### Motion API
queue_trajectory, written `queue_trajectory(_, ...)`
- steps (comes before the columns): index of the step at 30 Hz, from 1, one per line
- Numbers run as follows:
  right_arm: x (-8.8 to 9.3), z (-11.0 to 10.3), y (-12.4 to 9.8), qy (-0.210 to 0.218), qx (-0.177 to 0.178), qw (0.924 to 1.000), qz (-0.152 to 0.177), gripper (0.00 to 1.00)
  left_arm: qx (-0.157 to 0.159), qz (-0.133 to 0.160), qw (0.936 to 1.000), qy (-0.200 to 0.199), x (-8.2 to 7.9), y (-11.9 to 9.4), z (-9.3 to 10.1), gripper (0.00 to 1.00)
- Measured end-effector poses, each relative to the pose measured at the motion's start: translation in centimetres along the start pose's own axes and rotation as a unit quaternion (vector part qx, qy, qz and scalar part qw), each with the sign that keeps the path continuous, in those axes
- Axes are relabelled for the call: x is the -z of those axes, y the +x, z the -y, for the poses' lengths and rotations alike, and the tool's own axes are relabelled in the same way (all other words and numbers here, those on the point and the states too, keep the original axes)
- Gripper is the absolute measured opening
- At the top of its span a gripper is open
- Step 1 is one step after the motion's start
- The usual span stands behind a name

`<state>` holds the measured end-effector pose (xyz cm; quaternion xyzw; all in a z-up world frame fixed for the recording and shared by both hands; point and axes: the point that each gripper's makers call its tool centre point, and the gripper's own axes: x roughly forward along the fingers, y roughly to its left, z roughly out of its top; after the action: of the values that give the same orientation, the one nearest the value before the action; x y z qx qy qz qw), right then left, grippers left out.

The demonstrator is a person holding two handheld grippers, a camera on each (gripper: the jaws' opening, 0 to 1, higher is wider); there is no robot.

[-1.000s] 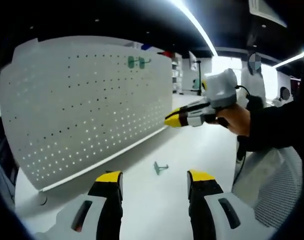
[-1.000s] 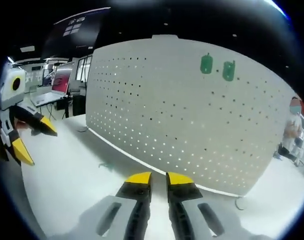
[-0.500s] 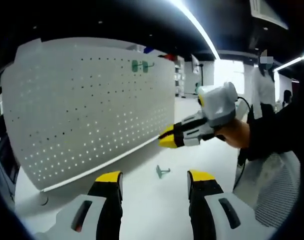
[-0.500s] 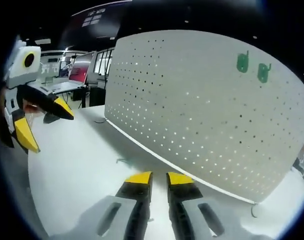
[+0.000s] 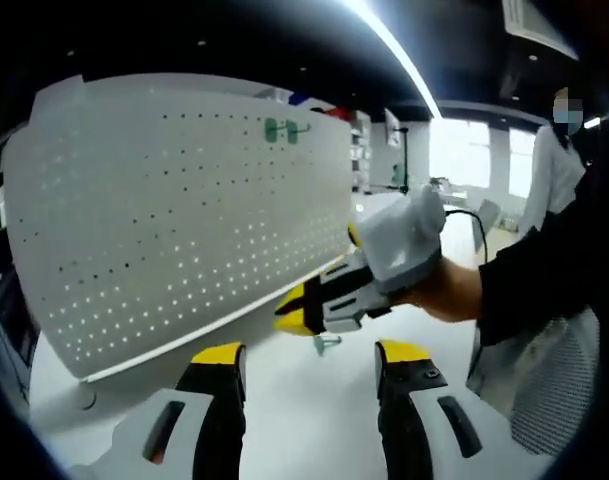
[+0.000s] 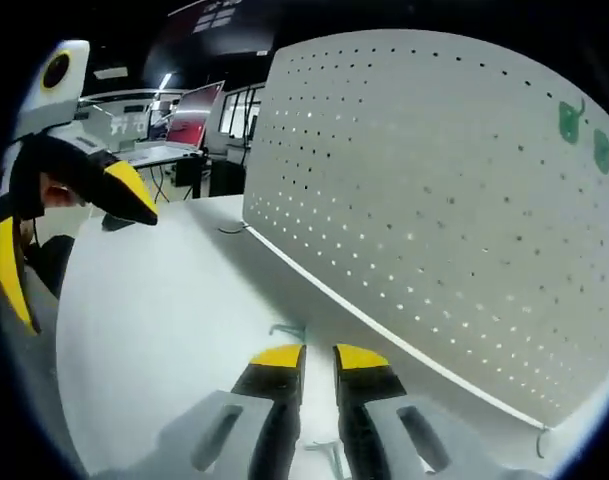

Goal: Insert the hook assembly into the mounting plate slot until the hook locks in place.

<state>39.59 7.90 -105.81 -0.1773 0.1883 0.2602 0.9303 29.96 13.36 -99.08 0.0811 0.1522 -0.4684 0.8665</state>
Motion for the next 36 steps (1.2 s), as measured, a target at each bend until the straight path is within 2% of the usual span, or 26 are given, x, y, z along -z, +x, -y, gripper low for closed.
queue_trajectory(10, 0.3, -0.9, 3.2, 0.000, -0.024, 0.9995, -0.019, 0.09, -0.001, -0.004, 1.0000, 0.000, 0.2, 0.0, -0.2, 0.53)
queue_trajectory(16, 1.3, -1.3, 4.8, 0.004, -0.033, 0.9987, -0.039, 0.09, -0.001, -0.004, 1.0000, -0.002, 0.2, 0.0, -0.3, 0.53)
queue_trajectory(24, 3.0, -0.9, 6.1, 0.033, -0.032, 0.9969, -0.064, 0.09, 0.001, -0.004, 1.0000, -0.006, 0.2, 0.1, -0.3, 0.53)
queue_trajectory(36, 3.5, -1.1, 7.3, 0.043, -0.037, 0.9953, -0.078, 0.06, 0.003, -0.002, 0.9999, -0.011, 0.2, 0.0, -0.4, 0.53)
